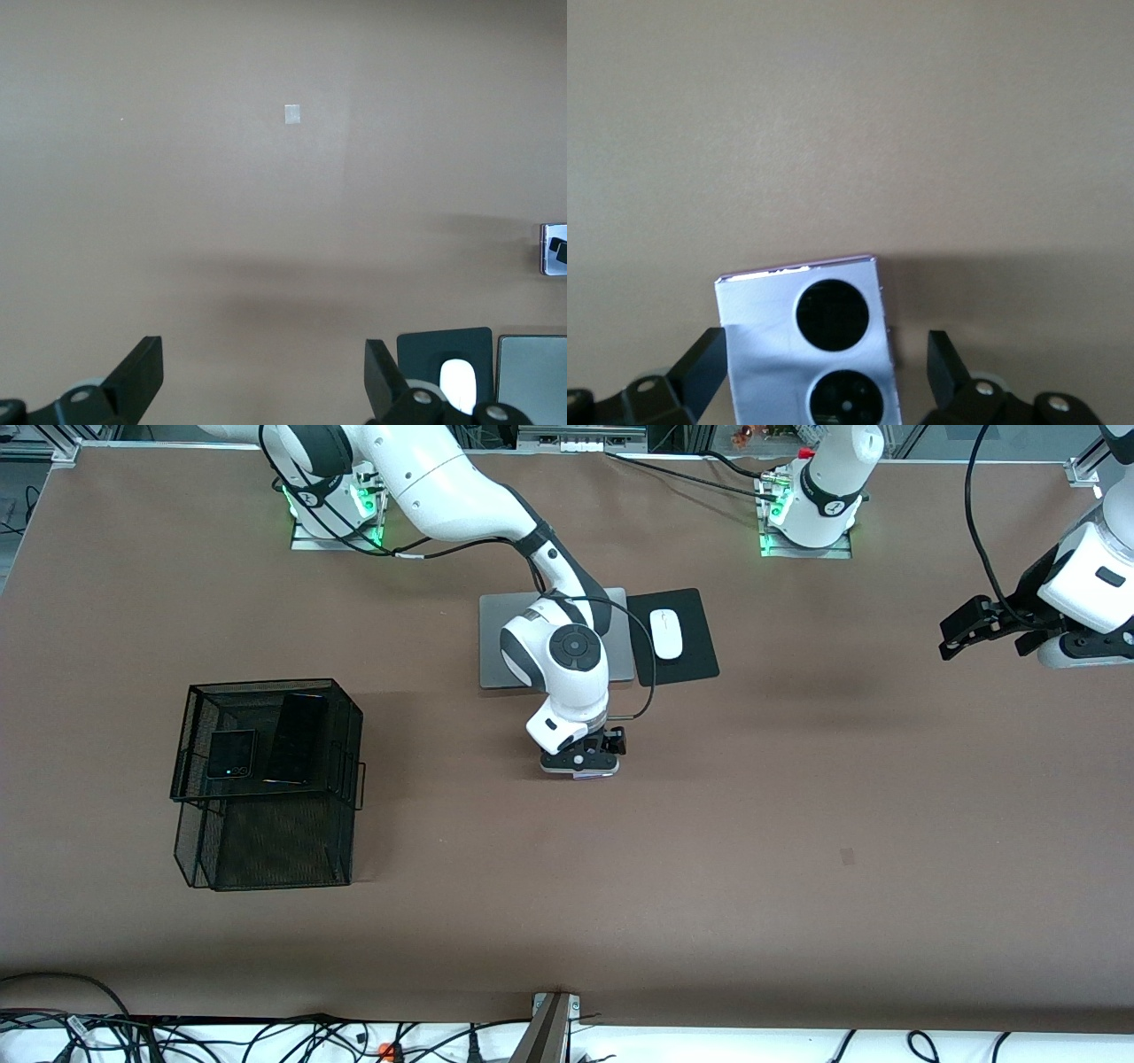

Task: Place phones with both arms
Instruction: 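Carry the white phone with the right gripper and lower it into the basket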

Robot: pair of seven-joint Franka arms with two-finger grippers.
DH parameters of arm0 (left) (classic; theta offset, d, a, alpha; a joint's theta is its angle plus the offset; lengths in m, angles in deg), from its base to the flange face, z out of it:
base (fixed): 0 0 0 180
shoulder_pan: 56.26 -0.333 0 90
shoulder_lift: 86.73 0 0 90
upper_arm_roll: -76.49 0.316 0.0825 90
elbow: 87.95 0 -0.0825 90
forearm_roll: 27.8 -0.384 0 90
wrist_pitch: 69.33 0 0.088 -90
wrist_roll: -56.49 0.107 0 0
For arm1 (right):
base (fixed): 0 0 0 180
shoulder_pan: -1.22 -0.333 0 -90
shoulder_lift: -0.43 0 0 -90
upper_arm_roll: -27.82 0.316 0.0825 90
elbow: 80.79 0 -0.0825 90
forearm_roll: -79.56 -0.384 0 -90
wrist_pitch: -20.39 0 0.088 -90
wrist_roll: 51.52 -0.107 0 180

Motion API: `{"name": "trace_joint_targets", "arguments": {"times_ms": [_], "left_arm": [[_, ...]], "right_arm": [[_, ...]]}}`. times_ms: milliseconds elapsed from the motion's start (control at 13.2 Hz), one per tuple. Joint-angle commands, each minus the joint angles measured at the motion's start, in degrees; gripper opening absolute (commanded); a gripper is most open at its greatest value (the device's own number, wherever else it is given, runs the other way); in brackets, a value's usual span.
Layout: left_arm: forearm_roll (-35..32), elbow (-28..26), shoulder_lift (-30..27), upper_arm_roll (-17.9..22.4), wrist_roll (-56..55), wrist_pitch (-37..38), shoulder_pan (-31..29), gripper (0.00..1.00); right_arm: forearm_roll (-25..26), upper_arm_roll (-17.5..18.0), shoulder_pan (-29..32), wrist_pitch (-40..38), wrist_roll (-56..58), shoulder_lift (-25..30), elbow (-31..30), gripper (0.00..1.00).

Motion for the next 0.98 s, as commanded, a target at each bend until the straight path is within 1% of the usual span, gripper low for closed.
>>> {"name": "trace_joint_targets", "arguments": {"times_ms": [0, 227, 302, 378, 680, 756, 832, 907], "left_arm": [[0.51, 1.13, 0.58, -0.05, 0.98, 0.97, 0.07, 1.00], [0.34, 1.31, 1.19, 0.04, 0.36, 1.07, 0.33, 1.00], [0.42, 2.00, 1.72, 0.04, 0.36, 0.81, 0.33, 1.00], [0.42, 4.19, 3.29, 0.04, 0.36, 1.24, 0.33, 1.00], [0.42, 5.00, 3.66, 0.04, 0.45, 1.42, 0.33, 1.00], [0.42, 4.91, 3.66, 0.04, 0.36, 1.42, 0.42, 1.00], [0.42, 5.00, 3.66, -0.05, 0.36, 1.42, 0.59, 1.00], [0.42, 5.09, 3.74, -0.05, 0.36, 1.42, 0.59, 1.00]], "right_arm": [[0.95, 1.33, 0.45, 0.20, -1.33, -1.01, 1.94, 1.00], [1.03, 1.33, 0.28, 0.38, -1.50, -1.71, 1.94, 1.00], [1.03, 1.33, 0.19, 0.47, -1.50, -2.15, 1.94, 1.00], [1.12, 1.33, 0.10, 1.08, -1.50, -2.50, 1.86, 1.00], [1.74, 1.33, 0.10, 2.49, -1.50, -3.29, 1.77, 0.99], [1.82, 1.33, 0.10, 2.49, -1.50, -3.29, 1.77, 0.85], [2.70, 1.33, 0.10, 2.49, -1.42, -3.29, 1.77, 0.52], [3.66, 1.33, 0.10, 2.40, -1.33, -3.29, 1.85, 0.27]]}}
